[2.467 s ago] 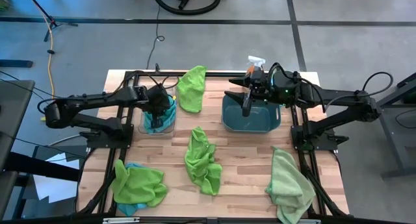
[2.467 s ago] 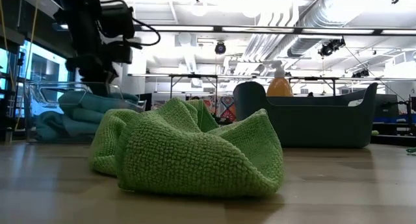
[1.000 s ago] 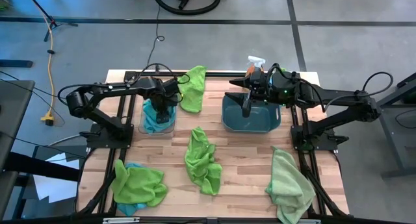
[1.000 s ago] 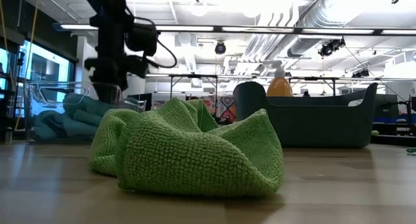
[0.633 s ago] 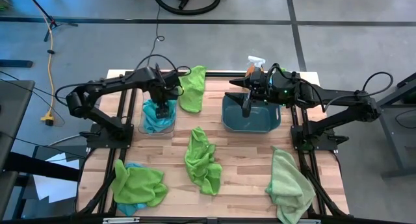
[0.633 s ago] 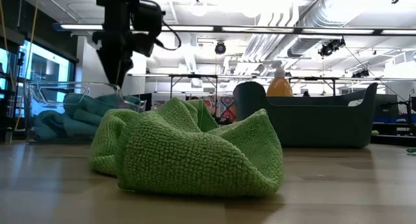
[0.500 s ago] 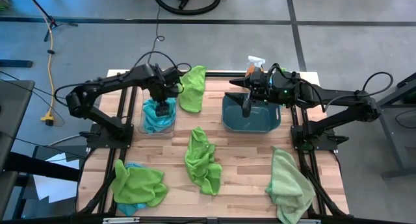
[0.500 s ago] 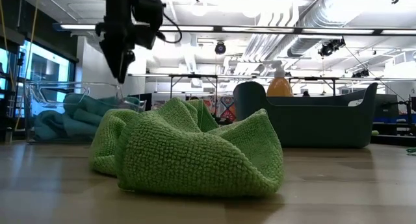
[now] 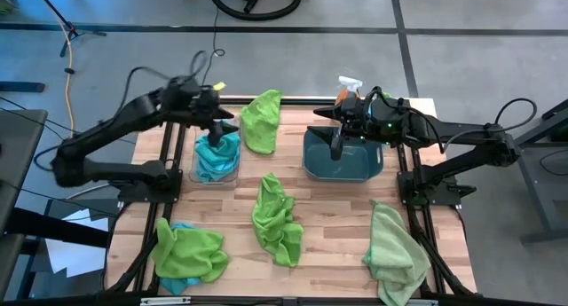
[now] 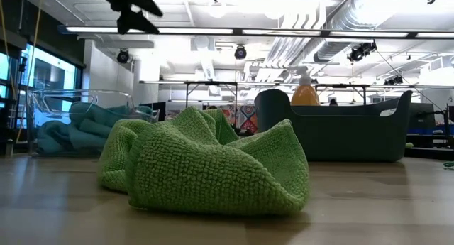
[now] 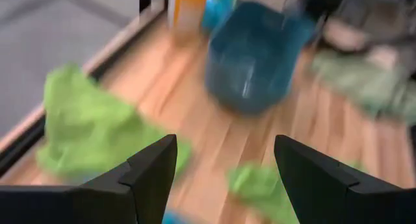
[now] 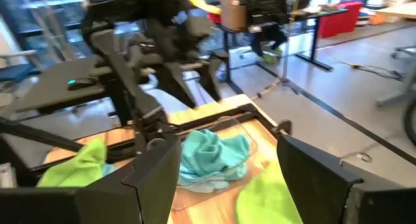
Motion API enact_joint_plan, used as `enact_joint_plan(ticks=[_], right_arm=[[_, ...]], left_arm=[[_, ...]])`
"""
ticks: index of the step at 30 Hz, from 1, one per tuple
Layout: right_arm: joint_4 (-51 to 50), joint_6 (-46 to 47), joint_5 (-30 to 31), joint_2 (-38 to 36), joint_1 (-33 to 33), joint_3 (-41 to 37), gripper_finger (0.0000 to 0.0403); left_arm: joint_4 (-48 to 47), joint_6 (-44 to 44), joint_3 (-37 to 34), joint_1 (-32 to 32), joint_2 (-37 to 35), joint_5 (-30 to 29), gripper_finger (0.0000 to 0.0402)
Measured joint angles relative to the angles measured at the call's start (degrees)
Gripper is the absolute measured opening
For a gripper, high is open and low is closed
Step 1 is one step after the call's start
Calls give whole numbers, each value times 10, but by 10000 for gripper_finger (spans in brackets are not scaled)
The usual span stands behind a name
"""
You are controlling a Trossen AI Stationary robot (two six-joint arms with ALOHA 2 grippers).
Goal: Sort microfiber towel by color & place in baskets
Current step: Put the blue microfiber towel into the transparent bin
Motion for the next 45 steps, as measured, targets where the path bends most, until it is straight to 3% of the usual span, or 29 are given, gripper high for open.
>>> enact_joint_plan(ticks=[8,12,15,20,24,28,36,45], right_arm=[[-75,116,108,0,-19,0,252],[-183,248,187,0,-46,0,252],[-292,347,209,0,-82,0,252],[-478,458,189,0,-155,0,252],[-521,437,145,0,-228,-13,252],[-489,372,72,0,-311,-57,252],[-403,269,5,0,-433,-137,252],[-346,335,-19,0,-484,-217,252]], left_arm=[[286,-92,-172,-20,-117,-16,248],[362,-119,-208,-20,-125,-31,248],[373,-118,-212,-20,-121,-32,248],[393,-94,-212,-17,-117,-35,248],[399,-84,-212,-10,-117,-45,248],[399,-84,-212,-7,-117,-70,248],[396,-42,-212,-7,-117,-100,248],[394,-33,-212,-7,-117,-121,248]])
